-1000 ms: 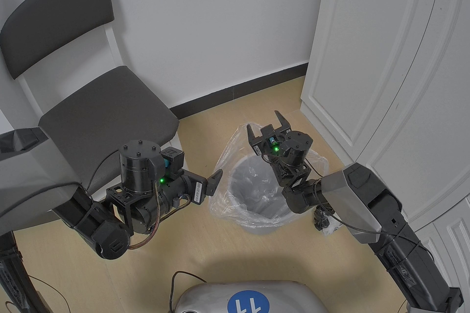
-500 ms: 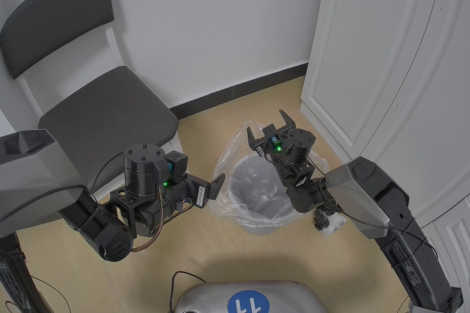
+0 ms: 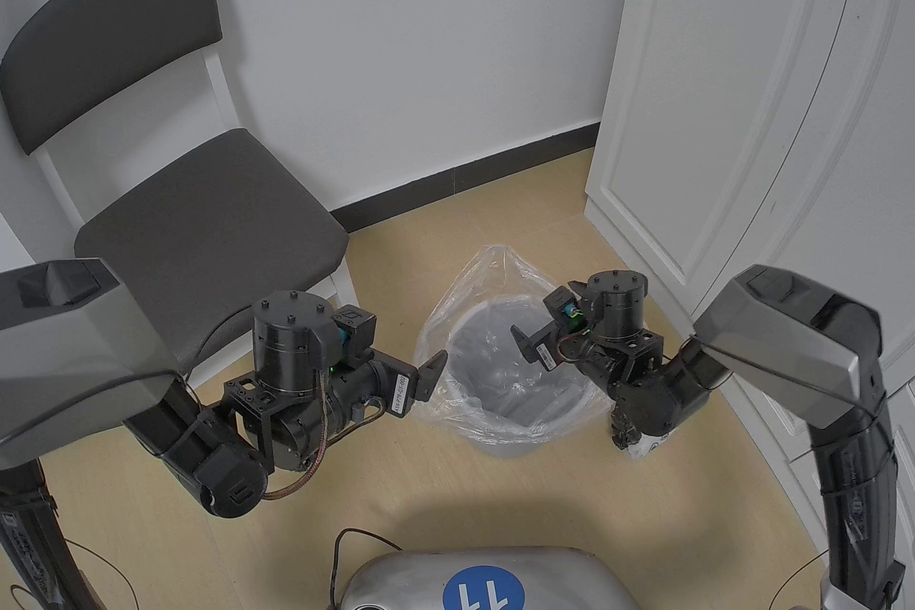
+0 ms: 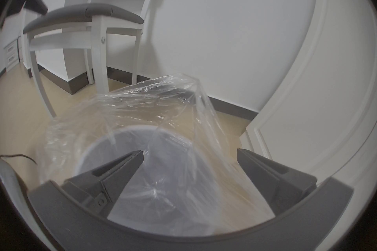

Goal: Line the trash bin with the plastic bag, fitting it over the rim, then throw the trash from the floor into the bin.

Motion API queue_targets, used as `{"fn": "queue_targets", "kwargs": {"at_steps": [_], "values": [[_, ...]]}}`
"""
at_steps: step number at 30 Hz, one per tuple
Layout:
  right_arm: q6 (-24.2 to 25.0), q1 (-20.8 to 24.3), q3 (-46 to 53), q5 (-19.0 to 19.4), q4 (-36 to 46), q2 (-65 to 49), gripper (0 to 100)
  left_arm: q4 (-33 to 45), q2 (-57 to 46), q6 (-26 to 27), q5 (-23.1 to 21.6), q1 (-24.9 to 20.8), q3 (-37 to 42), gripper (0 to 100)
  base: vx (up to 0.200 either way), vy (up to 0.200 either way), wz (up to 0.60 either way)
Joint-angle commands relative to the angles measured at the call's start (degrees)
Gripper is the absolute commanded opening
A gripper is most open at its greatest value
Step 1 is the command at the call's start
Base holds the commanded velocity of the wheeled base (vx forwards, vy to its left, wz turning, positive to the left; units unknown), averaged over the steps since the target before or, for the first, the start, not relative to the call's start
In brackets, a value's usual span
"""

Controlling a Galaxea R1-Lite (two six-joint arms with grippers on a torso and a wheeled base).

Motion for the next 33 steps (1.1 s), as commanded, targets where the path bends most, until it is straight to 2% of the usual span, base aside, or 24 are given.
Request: {"fn": "queue_targets", "kwargs": {"at_steps": [1,5,9,13,33], "values": [[6.01,-0.83,11.87,-1.27,1.38,-13.84,100,-0.01,3.49,-0.09,0.10,-2.28,-0.36,100,0.000,0.000,0.00],[12.69,-1.97,18.64,-5.40,0.94,-17.27,100,0.07,5.78,-0.44,1.86,-3.33,-2.38,100,0.000,0.000,0.00],[19.02,-4.08,21.89,-5.75,0.94,-16.74,100,0.16,10.61,-1.06,5.64,-4.21,-7.12,100,0.000,0.000,0.00],[22.54,-5.13,21.80,-5.75,0.76,-14.28,100,0.69,14.74,-2.99,7.75,-4.21,-11.43,100,0.000,0.000,0.00],[23.77,-10.58,10.82,-5.66,0.76,-4.35,100,4.29,28.19,-3.78,14.78,1.76,-28.04,100,0.000,0.000,0.00]]}}
